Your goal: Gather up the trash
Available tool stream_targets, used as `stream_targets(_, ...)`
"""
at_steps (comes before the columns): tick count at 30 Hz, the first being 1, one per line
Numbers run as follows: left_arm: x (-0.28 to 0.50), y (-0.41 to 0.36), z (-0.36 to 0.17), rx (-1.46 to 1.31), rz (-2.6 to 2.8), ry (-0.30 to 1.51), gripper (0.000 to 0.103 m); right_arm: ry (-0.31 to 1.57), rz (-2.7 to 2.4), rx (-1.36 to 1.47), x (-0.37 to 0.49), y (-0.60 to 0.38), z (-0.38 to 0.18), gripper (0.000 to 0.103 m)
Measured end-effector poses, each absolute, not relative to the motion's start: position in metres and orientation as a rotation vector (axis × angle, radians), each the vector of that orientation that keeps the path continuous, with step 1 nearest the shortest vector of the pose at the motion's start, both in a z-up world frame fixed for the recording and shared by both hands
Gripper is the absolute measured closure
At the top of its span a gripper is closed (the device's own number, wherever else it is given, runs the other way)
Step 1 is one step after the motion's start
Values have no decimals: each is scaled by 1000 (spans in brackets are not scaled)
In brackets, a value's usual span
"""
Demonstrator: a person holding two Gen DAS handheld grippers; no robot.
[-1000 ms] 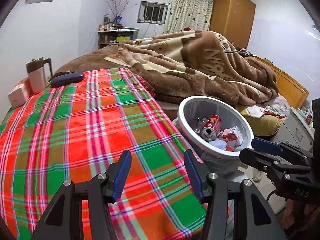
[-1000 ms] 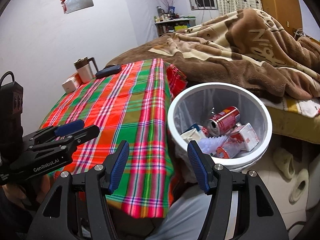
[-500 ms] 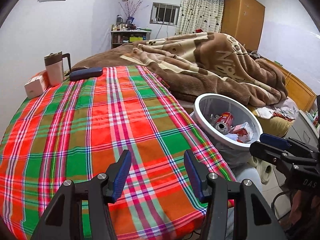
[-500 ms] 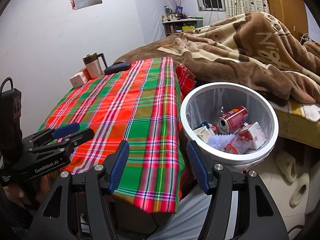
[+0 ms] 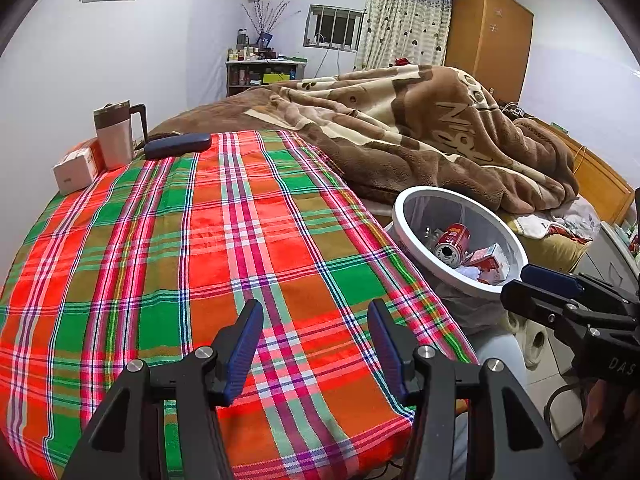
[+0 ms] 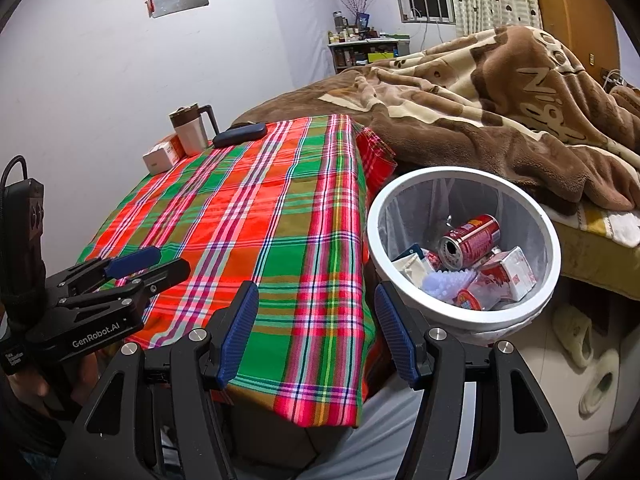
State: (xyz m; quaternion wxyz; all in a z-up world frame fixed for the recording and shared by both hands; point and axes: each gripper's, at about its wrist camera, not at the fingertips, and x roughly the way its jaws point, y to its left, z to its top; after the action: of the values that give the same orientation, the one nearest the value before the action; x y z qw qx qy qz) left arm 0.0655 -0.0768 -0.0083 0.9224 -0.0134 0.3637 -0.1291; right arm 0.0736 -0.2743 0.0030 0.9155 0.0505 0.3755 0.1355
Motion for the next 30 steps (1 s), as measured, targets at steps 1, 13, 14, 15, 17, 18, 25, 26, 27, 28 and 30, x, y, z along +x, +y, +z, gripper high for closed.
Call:
stream_targets(1, 66, -77, -8, -28, -265, 747, 49, 773, 279, 103, 74, -274, 3, 41)
stream_targets(13, 65, -76, -8, -27, -266, 747, 49, 773, 279, 103, 74, -274, 3, 41)
stream_targets(14, 65, -76, -8, -28, -266, 747, 49, 773, 280, 103, 74, -273, 4, 41)
stream_targets(15, 65, -76, -8, -29, -267, 748, 49, 773, 280, 103, 74, -274, 3, 41)
stream_targets(17, 65, -76, -8, -27, -266, 748, 49, 773, 280, 101, 74, -272, 4, 41)
stream_targets(18, 65, -76, -8, -28, -265, 748, 49, 773, 280, 101, 74, -272, 4, 41)
stream_targets(25, 64, -75, -8, -29, -264, 746, 49, 772, 282, 100, 74, -270, 4, 41)
stream_targets(26, 64, -75, -8, -29, -264, 747, 49, 772, 281, 100, 74, -271, 4, 41)
stream_targets(27, 64, -75, -8, -29, -263, 747, 49, 771, 281, 100, 74, -271, 4, 41)
stream_targets(28, 64, -74, -8, -29, -263, 747, 49, 771, 281, 100, 74, -271, 4, 41)
stream_targets(30, 64, -74, -8, -30, -263, 746, 49, 771, 280, 100, 74, -270, 4, 41)
